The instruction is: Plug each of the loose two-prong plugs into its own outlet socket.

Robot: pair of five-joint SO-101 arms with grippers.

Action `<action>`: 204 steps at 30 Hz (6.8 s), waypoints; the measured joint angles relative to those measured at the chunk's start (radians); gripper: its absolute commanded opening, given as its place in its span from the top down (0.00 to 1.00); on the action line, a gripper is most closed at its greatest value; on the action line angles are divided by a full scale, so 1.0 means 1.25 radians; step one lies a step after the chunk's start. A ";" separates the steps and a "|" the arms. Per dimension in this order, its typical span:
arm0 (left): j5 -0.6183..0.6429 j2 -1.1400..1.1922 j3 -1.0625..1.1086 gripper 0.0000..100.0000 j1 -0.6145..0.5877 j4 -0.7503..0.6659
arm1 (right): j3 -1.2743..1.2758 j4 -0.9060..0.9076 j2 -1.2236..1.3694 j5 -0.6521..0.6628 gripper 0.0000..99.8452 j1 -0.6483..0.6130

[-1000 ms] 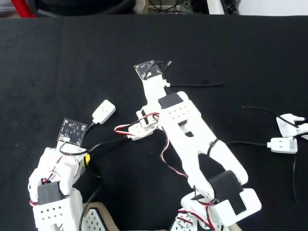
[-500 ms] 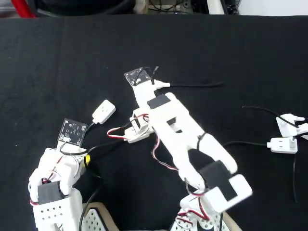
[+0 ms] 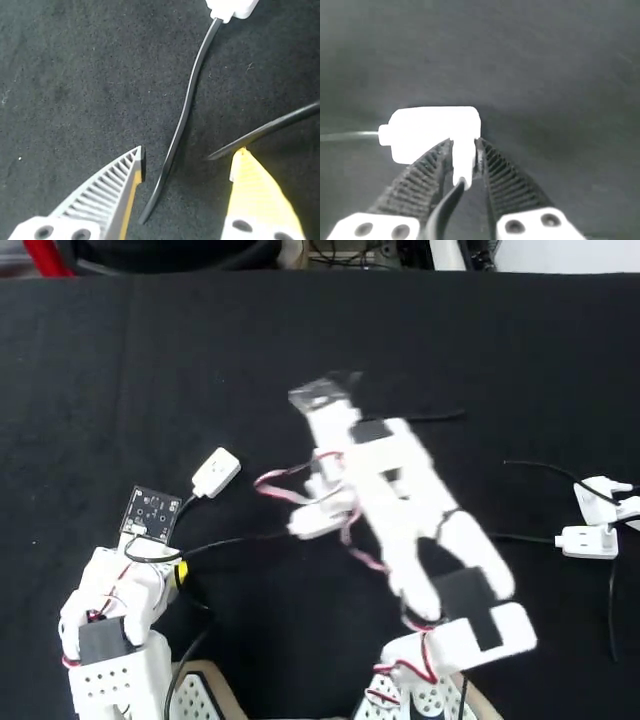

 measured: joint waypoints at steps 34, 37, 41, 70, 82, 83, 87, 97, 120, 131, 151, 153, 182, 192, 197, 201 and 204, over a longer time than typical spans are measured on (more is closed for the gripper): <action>0.000 0.000 0.007 0.72 0.010 -0.006 | -0.091 -0.065 0.002 0.458 0.80 0.810; 0.000 0.000 0.007 0.72 0.010 -0.006 | -0.120 -0.025 -0.007 0.395 0.79 0.777; 0.000 0.000 0.007 0.72 0.010 -0.006 | -0.194 0.095 -0.059 0.315 0.79 0.712; -0.001 0.000 0.007 0.72 0.010 -0.006 | -0.269 -0.139 0.199 -0.973 0.79 0.002; -0.001 0.000 0.007 0.72 0.010 -0.006 | -0.270 -0.259 0.200 -1.164 0.79 -0.018; -0.001 0.000 0.007 0.72 0.010 -0.006 | -0.270 -0.269 0.200 -1.172 0.79 -0.018; -0.001 0.000 0.007 0.72 0.010 -0.006 | -0.245 -0.322 0.200 -1.183 0.79 -0.018; -0.001 0.000 0.007 0.72 0.010 -0.006 | -0.237 -0.383 0.295 -1.185 0.79 -0.018; -0.001 0.000 0.007 0.72 0.010 -0.006 | -0.327 -0.331 0.335 -1.213 0.79 -0.010; -0.001 0.000 0.007 0.72 0.010 -0.006 | -0.365 -0.331 0.338 -1.165 0.79 0.022; -0.001 0.000 0.007 0.72 0.010 -0.006 | -0.846 0.037 0.659 -1.145 0.95 0.026; -0.001 0.000 0.007 0.72 0.010 -0.006 | -0.917 0.113 0.701 -1.140 0.94 0.028; -0.001 0.000 0.007 0.72 0.010 -0.006 | -1.261 0.471 0.849 -0.146 0.99 0.167; -0.001 0.000 0.007 0.72 0.010 -0.006 | -1.095 0.474 0.682 0.141 0.99 0.091; -0.001 0.000 0.007 0.72 0.010 -0.006 | -0.880 0.449 0.528 0.201 0.99 0.020; -0.001 0.000 0.007 0.72 0.010 -0.006 | -0.665 0.336 0.403 0.222 0.99 -0.020; -0.001 0.000 0.007 0.72 0.010 -0.006 | -0.514 0.234 0.295 0.222 0.99 -0.018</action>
